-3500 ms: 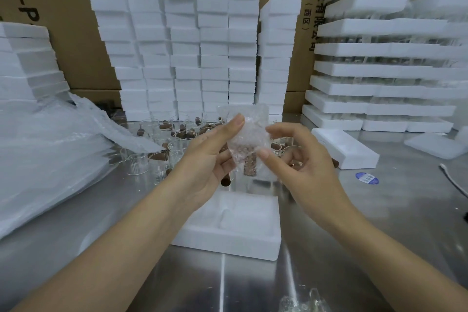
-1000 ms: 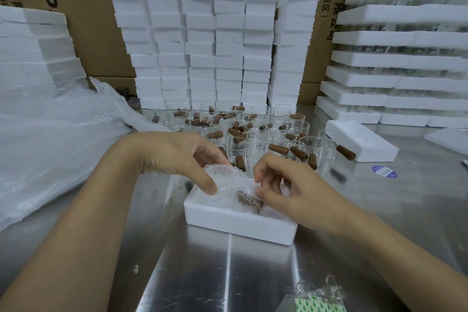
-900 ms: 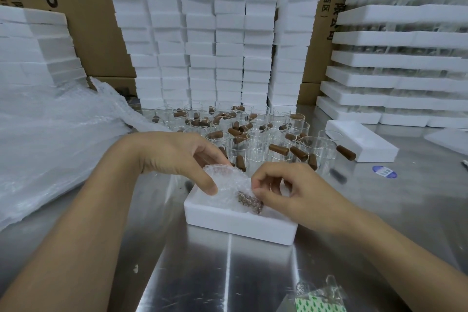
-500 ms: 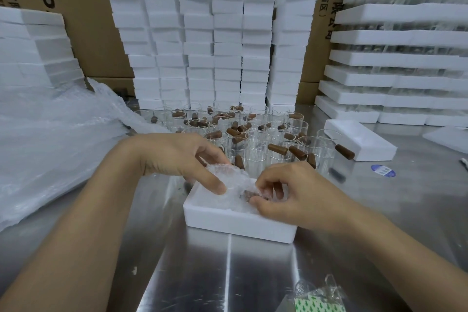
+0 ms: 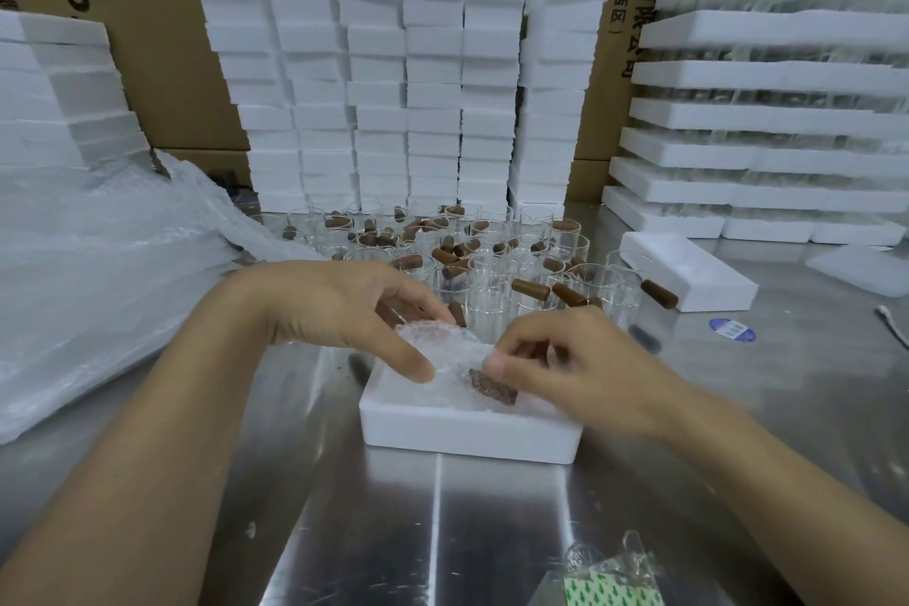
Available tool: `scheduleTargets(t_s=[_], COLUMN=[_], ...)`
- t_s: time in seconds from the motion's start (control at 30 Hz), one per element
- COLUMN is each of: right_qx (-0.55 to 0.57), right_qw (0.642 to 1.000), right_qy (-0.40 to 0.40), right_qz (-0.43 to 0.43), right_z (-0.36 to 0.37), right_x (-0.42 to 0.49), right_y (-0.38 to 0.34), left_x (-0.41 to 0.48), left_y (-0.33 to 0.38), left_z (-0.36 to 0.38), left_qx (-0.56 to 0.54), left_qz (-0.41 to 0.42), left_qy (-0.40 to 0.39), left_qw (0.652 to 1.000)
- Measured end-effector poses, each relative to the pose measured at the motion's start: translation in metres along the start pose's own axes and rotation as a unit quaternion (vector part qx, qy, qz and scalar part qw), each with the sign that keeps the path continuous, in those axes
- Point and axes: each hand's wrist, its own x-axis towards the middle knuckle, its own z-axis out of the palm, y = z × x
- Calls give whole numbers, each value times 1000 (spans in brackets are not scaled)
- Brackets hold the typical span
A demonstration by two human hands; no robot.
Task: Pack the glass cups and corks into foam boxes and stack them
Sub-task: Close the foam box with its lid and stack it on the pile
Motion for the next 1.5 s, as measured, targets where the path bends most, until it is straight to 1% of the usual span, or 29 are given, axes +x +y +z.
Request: scheduleTargets(t_s=[0.07, 0.13, 0.2, 0.23, 0.3, 0.37, 0.4, 0.5, 0.57, 0.73, 0.87, 0.93, 0.97, 1.03, 1.1, 1.13, 1.17, 1.23, 1.27, 1.3, 1.37, 1.5], right_qx=[31, 23, -25, -60, -117, -143, -152, -171, -172, -188, -152, -105, -69, 31, 140, 216, 307, 465, 512, 540, 575, 613], right_qw=[998, 986, 956, 938, 898, 864, 854, 844, 842, 830, 821, 827, 835, 848, 855, 859, 859, 837, 824, 814, 799, 773], right_qy=[58, 158, 269, 308, 350, 366, 357, 280, 250, 279, 339, 375, 398, 440, 446, 425, 383, 278, 235, 204, 163, 122], right_qz=[18, 50, 110, 150, 239, 314, 346, 424, 445, 444, 435, 405, 374, 292, 223, 188, 144, 74, 63, 61, 70, 107], right_z=[-7, -16, -29, -36, -50, -60, -64, -67, -68, -72, -77, -80, -82, -86, -94, -99, -103, -107, -107, -105, -99, -93], right_x=[3, 7, 10, 10, 5, -4, -9, -20, -25, -28, -24, -22, -20, -16, -9, -6, -4, -5, -6, -7, -9, -8], right_y=[5, 22, 47, 62, 91, 113, 123, 145, 152, 158, 152, 144, 138, 118, 96, 88, 82, 67, 60, 55, 50, 43], left_x=[1, 3, 4, 5, 7, 7, 7, 11, 15, 30, 40, 41, 40, 40, 39, 39, 39, 39, 39, 40, 40, 38], left_y=[-2, -5, -6, -6, -6, -6, -6, -3, 2, 15, 17, 16, 16, 16, 16, 17, 17, 18, 18, 18, 17, 16], left_z=[0, 0, 1, 1, 2, 3, 3, 7, 14, 33, 42, 43, 44, 42, 40, 39, 38, 38, 38, 37, 37, 34], left_qx=[13, 26, 38, 40, 42, 38, 28, 17, 31, 32, 49, 47, 47, 34, 15, 11, 8, -12, -23, -30, -38, -73], left_qz=[0, 9, 11, 10, 8, 11, 15, 24, 19, 31, 47, 57, 64, 75, 85, 90, 96, 112, 122, 133, 157, 189], left_qy=[-1, -12, -18, -20, -18, -15, -14, 2, 25, 72, 104, 112, 117, 138, 172, 197, 225, 289, 317, 339, 358, 348], left_qw=[1000, 1000, 999, 999, 999, 999, 999, 1000, 999, 996, 992, 991, 990, 987, 981, 976, 970, 951, 940, 931, 920, 915])
